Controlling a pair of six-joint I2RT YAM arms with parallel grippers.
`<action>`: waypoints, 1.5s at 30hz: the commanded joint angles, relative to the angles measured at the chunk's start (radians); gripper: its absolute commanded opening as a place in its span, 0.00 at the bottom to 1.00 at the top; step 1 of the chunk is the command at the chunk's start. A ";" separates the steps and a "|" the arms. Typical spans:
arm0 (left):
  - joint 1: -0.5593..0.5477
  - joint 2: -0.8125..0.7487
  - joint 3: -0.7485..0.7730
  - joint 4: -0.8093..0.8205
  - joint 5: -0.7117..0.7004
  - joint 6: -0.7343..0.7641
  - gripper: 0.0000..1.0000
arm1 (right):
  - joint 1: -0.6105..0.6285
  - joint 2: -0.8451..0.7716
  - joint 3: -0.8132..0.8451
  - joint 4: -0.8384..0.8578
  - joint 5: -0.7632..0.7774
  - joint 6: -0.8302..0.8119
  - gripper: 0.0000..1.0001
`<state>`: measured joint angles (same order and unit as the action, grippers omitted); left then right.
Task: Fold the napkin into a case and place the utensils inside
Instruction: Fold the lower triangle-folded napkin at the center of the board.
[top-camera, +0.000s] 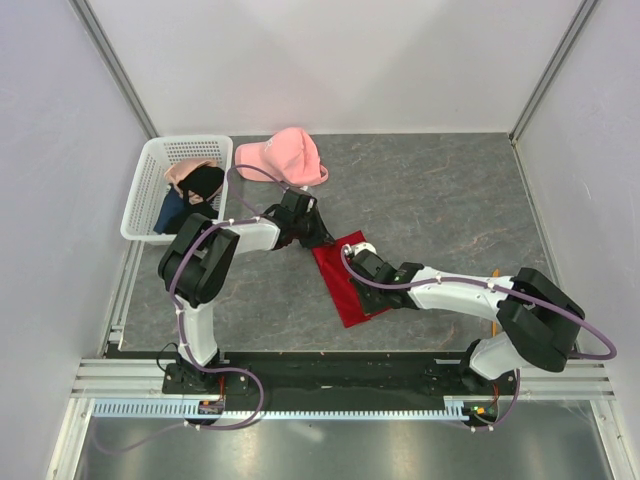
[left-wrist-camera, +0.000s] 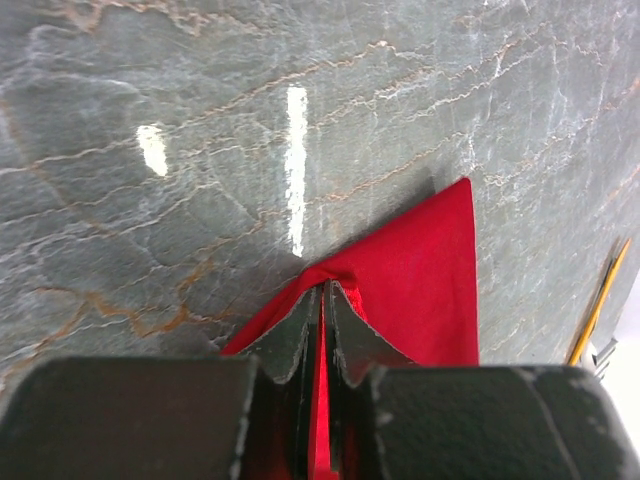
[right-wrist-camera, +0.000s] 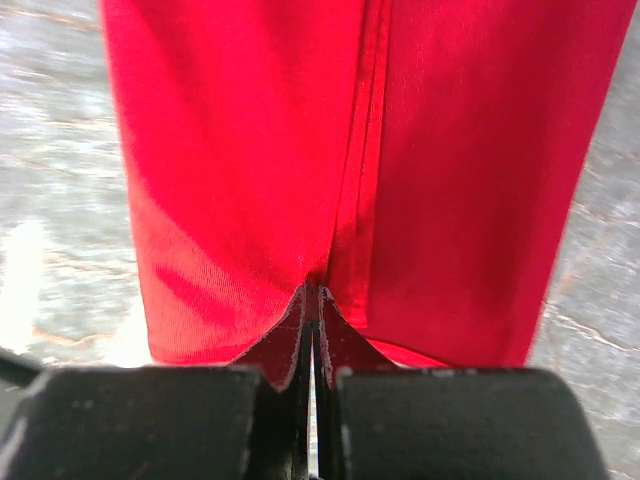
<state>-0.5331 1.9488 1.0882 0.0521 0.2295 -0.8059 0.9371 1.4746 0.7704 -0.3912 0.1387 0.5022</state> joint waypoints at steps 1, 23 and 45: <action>0.005 0.041 0.019 -0.021 -0.016 0.020 0.09 | -0.017 0.015 -0.036 0.018 0.035 -0.025 0.00; -0.001 -0.247 0.027 -0.165 -0.012 0.077 0.29 | -0.083 0.021 -0.037 0.084 -0.100 -0.008 0.00; -0.275 -0.346 -0.134 -0.156 -0.050 -0.042 0.13 | -0.297 -0.183 0.001 -0.012 -0.234 -0.037 0.43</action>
<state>-0.7860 1.6520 0.9585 -0.1188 0.2085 -0.8127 0.7120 1.3369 0.7422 -0.3500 -0.0799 0.5121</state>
